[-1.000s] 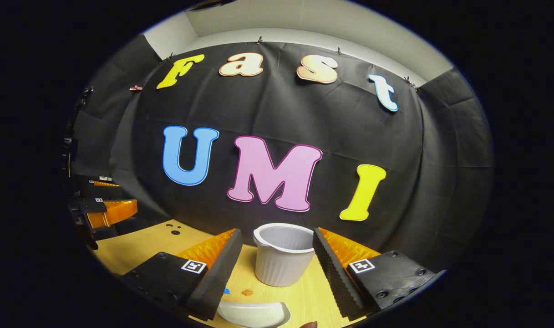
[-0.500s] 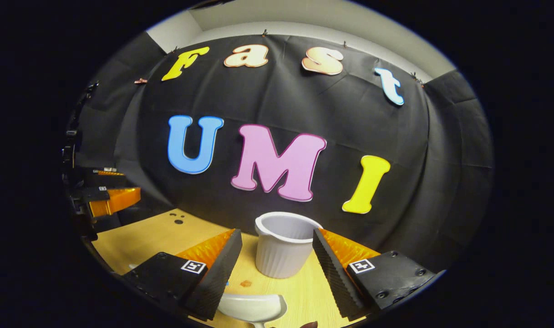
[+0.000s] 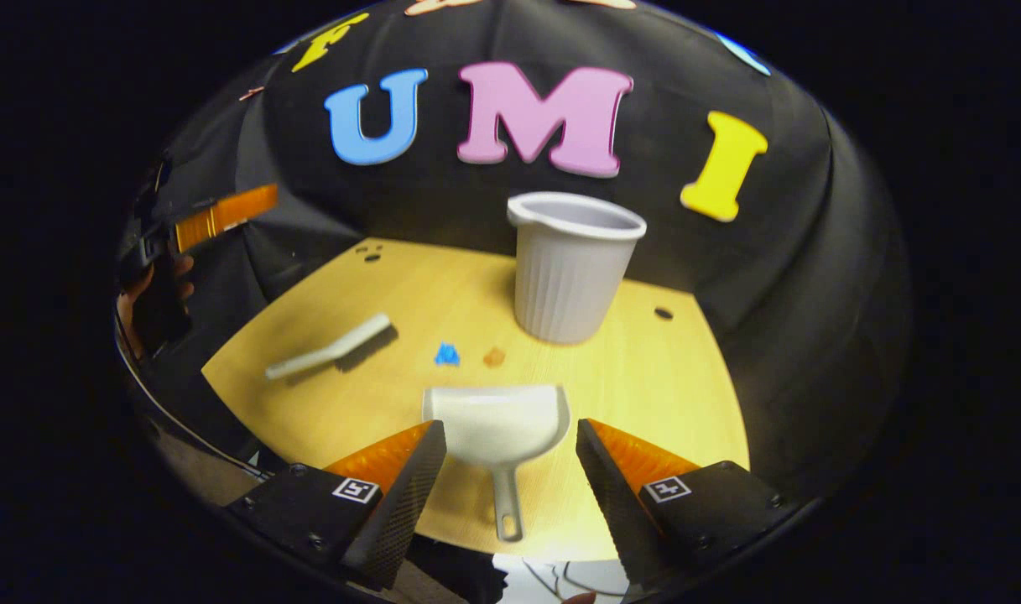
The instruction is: Pick up the small broom and dustpan from the desktop, sweep the trash into the dustpan with the broom, and then empty the trash into the garbage bin.
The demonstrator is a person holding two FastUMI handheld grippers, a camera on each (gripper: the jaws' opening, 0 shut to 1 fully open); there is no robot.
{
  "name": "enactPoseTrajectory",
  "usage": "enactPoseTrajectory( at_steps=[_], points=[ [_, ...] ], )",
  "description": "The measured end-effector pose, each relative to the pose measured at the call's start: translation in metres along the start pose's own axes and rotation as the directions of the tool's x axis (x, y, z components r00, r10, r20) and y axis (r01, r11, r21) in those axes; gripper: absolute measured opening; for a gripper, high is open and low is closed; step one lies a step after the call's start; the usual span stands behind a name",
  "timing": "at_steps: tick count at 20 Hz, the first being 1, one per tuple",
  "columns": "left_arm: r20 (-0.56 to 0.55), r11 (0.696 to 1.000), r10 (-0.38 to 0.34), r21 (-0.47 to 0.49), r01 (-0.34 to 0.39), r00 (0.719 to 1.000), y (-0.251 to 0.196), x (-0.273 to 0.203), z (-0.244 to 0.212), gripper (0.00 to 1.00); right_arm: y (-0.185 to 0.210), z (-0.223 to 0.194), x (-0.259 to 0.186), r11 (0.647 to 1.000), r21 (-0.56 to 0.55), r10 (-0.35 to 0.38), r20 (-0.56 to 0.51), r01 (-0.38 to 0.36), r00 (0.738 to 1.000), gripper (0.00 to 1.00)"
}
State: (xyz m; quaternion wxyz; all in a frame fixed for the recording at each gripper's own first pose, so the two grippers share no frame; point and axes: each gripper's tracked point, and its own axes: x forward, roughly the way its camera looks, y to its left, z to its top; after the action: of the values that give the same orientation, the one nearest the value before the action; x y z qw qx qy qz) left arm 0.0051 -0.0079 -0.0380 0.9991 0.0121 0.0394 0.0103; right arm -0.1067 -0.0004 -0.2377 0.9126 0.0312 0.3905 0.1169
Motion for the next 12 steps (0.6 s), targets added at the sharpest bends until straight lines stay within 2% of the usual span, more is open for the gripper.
enactPoseTrajectory(
  at_steps=[4,8,12],
  points=[
    [-0.002,1.0,0.003,0.016,-0.003,1.0,-0.005,-0.002,0.0,0.95,0.0,-0.051,0.038,0.999,0.037,0.025,-0.151,-0.02,0.988,0.99],
    [-0.013,1.0,0.019,0.02,-0.019,1.0,-0.006,-0.006,-0.002,0.95,-0.004,-0.094,0.077,0.999,0.033,0.03,-0.273,-0.021,0.962,0.98],
    [-0.023,0.999,0.036,0.029,-0.036,0.999,-0.006,-0.011,-0.006,0.95,-0.003,-0.116,0.108,0.999,0.017,0.036,-0.358,-0.032,0.933,0.97]
  ],
)
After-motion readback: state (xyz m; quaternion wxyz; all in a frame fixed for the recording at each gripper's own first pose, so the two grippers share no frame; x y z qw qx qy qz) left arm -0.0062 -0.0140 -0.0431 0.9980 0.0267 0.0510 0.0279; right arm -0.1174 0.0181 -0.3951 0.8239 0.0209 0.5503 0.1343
